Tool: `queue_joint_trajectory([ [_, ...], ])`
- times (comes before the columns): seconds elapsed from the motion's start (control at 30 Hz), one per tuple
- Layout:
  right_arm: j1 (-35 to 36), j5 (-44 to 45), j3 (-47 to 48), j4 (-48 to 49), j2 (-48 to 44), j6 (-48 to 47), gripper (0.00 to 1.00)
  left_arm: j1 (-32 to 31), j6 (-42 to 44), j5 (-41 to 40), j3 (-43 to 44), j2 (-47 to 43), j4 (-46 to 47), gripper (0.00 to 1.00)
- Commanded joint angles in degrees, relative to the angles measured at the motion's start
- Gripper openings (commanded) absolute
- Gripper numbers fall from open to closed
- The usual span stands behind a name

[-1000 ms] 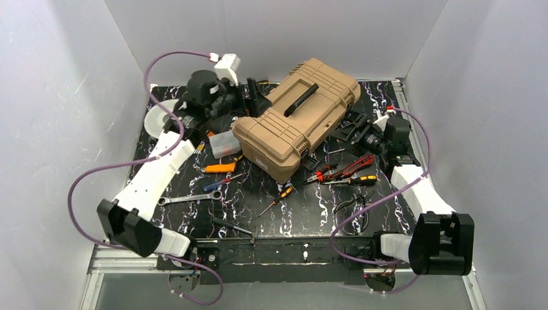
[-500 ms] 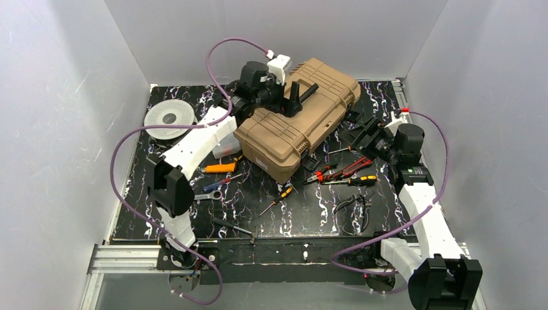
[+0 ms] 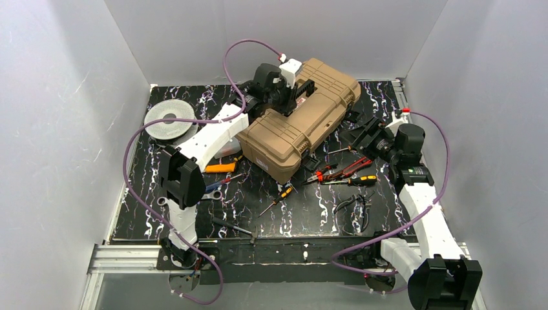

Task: Pack the tool kit

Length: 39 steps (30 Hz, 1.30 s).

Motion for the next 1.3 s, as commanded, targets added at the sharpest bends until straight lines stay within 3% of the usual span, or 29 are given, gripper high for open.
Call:
queue_joint_trajectory([
  [0.0, -0.2, -2.0, 3.8, 0.6, 1.2, -1.3, 0.82, -0.4, -1.8, -1.1, 4.3, -1.4, 0.0, 0.00],
  [0.5, 0.6, -10.8, 10.4, 5.1, 7.5, 1.8, 0.81, 4.7, -16.5, 6.8, 14.9, -4.0, -5.5, 0.00],
  [0.77, 4.7, -14.2, 14.7, 13.6, 14.2, 7.3, 0.75, 12.2, -29.0, 17.8, 8.3, -5.6, 1.9, 0.00],
  [0.83, 5.8, -13.2, 15.7, 13.6, 15.3, 7.2, 0.61, 13.6, -31.2, 20.0, 7.1, -5.7, 3.6, 0.00],
  [0.93, 6.2, -10.8, 15.5, 13.6, 16.6, 8.3, 0.26, 15.2, -33.2, 22.3, 6.1, -5.7, 4.9, 0.00],
  [1.0, 6.5, -10.2, 15.7, 13.7, 18.3, 8.9, 0.10, 15.8, -33.6, 22.9, 5.6, -5.8, 5.2, 0.00],
  [1.07, 7.0, -10.1, 16.7, 13.7, 20.1, 9.0, 0.02, 16.1, -33.9, 23.4, 5.1, -6.1, 5.6, 0.00],
  [1.27, 9.5, -9.5, 20.4, 14.2, 25.5, 9.1, 0.01, 16.9, -34.6, 24.4, 4.1, -6.8, 6.6, 0.00],
])
